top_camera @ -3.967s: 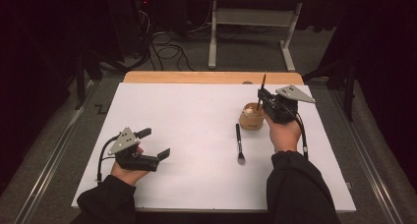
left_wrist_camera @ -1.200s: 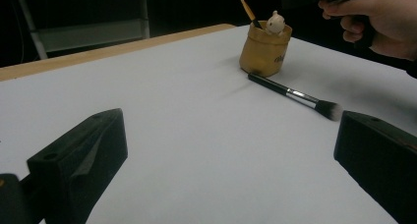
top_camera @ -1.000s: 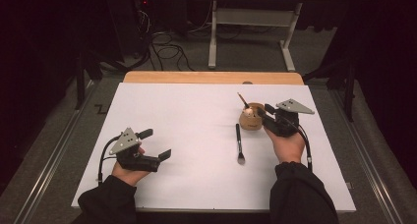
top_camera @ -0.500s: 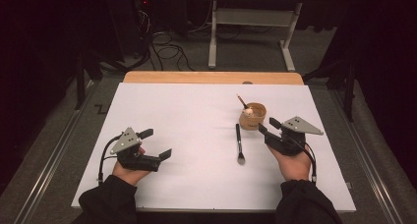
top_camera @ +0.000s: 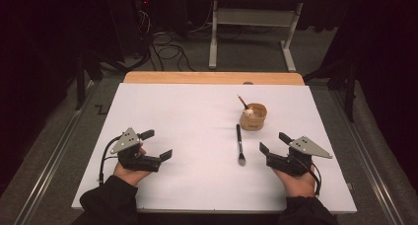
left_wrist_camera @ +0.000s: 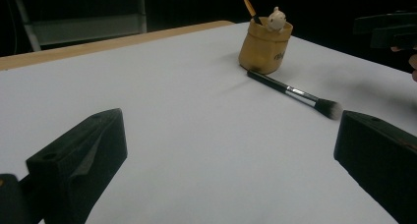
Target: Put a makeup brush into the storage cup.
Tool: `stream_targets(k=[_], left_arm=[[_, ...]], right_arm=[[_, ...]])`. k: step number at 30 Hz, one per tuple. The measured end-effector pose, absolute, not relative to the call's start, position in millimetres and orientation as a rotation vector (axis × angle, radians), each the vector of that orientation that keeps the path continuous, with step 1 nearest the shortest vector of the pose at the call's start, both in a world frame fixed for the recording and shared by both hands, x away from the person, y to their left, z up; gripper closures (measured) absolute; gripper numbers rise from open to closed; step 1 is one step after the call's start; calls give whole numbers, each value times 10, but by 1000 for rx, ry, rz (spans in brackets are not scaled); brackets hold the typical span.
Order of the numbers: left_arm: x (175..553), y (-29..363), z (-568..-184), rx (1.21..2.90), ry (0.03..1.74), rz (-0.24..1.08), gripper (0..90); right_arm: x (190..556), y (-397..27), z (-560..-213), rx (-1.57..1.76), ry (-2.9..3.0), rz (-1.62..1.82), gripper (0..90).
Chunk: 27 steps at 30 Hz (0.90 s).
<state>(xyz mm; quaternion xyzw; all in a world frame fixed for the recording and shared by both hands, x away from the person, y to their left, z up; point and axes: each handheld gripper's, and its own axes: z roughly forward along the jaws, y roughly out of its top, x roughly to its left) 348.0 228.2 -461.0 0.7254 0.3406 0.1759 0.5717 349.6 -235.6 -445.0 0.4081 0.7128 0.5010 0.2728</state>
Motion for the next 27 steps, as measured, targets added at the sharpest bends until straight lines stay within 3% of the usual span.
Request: stream_targets(k=[4, 7, 27], left_arm=[[3475, 2294, -4608, 1693, 804, 418, 1], [3474, 2302, -4610, 1691, 807, 416, 1], [3474, 2308, -4618, 1684, 811, 404, 1]], right_arm=[[3425, -2389, -4447, 1092, 1912, 1361, 131], [3408, -2394, -4446, 1083, 1913, 1356, 1], [3462, -2376, -4546, 1142, 1976, 1187, 2]])
